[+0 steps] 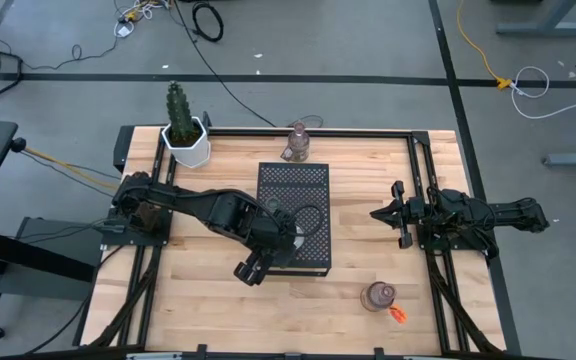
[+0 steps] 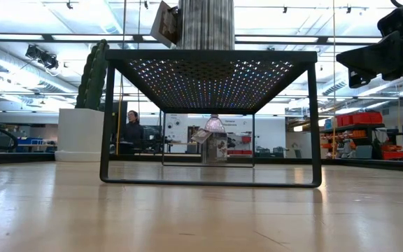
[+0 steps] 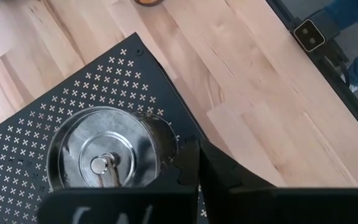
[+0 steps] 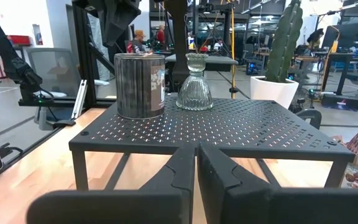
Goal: Pick & Place candle stick holders
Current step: Put the left brown scented candle on the shelf
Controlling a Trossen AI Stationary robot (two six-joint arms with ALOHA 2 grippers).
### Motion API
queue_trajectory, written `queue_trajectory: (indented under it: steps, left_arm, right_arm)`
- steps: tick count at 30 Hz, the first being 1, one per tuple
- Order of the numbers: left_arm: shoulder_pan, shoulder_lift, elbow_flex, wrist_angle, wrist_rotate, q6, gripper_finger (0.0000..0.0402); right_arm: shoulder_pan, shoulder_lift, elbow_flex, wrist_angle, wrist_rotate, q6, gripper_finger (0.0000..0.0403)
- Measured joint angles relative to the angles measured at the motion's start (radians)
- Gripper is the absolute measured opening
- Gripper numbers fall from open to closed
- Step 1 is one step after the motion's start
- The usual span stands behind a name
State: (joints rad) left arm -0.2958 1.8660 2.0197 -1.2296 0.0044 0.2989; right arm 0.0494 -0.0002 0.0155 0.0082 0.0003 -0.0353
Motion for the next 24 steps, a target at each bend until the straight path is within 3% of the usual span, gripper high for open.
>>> queue_trajectory:
  steps: [14,24]
  left_arm:
    - [0.009,0.000,-0.001,-0.053,0.002,0.013,0.0001]
    - [0.010,-0.001,-0.115,0.019,0.071,0.047,0.0001]
  right_arm:
    - [0.000,0.000,0.000,0.000,0.000,0.000,0.0023]
    - [0.000,0.000,0.000,0.000,0.000,0.000,0.0023]
